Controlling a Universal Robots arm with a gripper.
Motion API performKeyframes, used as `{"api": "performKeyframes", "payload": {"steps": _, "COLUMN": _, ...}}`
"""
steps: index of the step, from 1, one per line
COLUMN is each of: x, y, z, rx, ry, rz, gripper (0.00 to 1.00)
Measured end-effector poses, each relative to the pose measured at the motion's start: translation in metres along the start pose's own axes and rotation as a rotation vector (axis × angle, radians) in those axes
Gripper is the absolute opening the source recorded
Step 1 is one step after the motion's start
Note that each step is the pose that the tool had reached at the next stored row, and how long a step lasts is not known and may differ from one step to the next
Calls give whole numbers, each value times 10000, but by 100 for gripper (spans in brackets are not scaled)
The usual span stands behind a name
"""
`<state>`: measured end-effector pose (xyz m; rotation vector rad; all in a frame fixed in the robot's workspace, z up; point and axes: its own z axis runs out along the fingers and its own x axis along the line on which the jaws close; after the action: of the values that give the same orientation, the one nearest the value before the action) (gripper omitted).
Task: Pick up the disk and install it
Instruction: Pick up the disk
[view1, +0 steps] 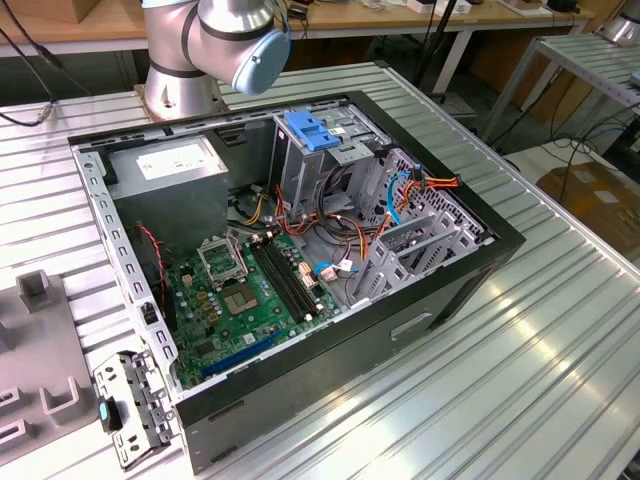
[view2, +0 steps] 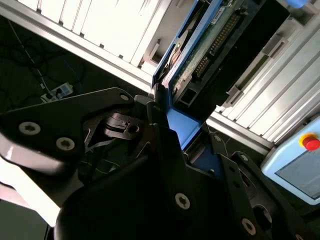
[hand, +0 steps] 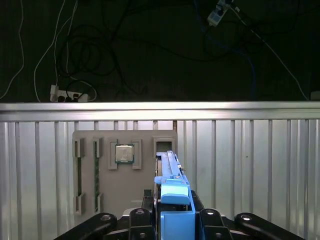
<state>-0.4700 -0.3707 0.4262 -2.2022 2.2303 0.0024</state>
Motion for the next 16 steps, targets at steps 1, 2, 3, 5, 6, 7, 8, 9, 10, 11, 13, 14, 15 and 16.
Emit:
{"api": "performKeyframes", "payload": {"steps": 1, "x": 0, "y": 0, "z": -14, "rx": 1, "ry": -1, "rz": 0, "gripper": 37}}
{"api": "performKeyframes", "payload": {"steps": 2, "x": 0, "y": 0, "z": -24, "rx": 1, "ry": -1, "rz": 0, "gripper": 37}}
{"api": "performKeyframes", "payload": {"steps": 3, "x": 0, "y": 0, "z": -34, "rx": 0, "ry": -1, "rz": 0, "gripper": 37}}
{"api": "performKeyframes", "payload": {"steps": 5, "x": -1, "y": 0, "z": -59, "rx": 0, "ry": -1, "rz": 0, "gripper": 37}}
{"api": "performKeyframes", "payload": {"steps": 6, "x": 0, "y": 0, "z": -69, "rx": 1, "ry": -1, "rz": 0, "gripper": 37}}
{"api": "performKeyframes", "payload": {"steps": 7, "x": -1, "y": 0, "z": -80, "rx": 0, "ry": -1, "rz": 0, "gripper": 37}}
{"api": "performKeyframes", "payload": {"steps": 8, "x": -1, "y": 0, "z": -89, "rx": 1, "ry": -1, "rz": 1, "gripper": 37}}
{"api": "performKeyframes", "payload": {"steps": 9, "x": -1, "y": 0, "z": -101, "rx": 1, "ry": -1, "rz": 0, "gripper": 37}}
{"api": "performKeyframes", "payload": {"steps": 10, "x": -1, "y": 0, "z": -109, "rx": 1, "ry": 0, "rz": 1, "gripper": 37}}
{"api": "performKeyframes", "payload": {"steps": 11, "x": -1, "y": 0, "z": -122, "rx": 1, "ry": -1, "rz": 0, "gripper": 37}}
{"api": "performKeyframes", "payload": {"steps": 13, "x": -1, "y": -1, "z": -155, "rx": 1, "ry": -1, "rz": 0, "gripper": 37}}
{"api": "performKeyframes", "payload": {"steps": 14, "x": -1, "y": -1, "z": -169, "rx": 0, "ry": -1, "rz": 0, "gripper": 37}}
{"api": "performKeyframes", "payload": {"steps": 15, "x": -1, "y": -1, "z": -179, "rx": -1, "ry": 0, "rz": 0, "gripper": 37}}
{"api": "performKeyframes", "payload": {"steps": 16, "x": -1, "y": -1, "z": -193, "rx": -1, "ry": 0, "rz": 0, "gripper": 37}}
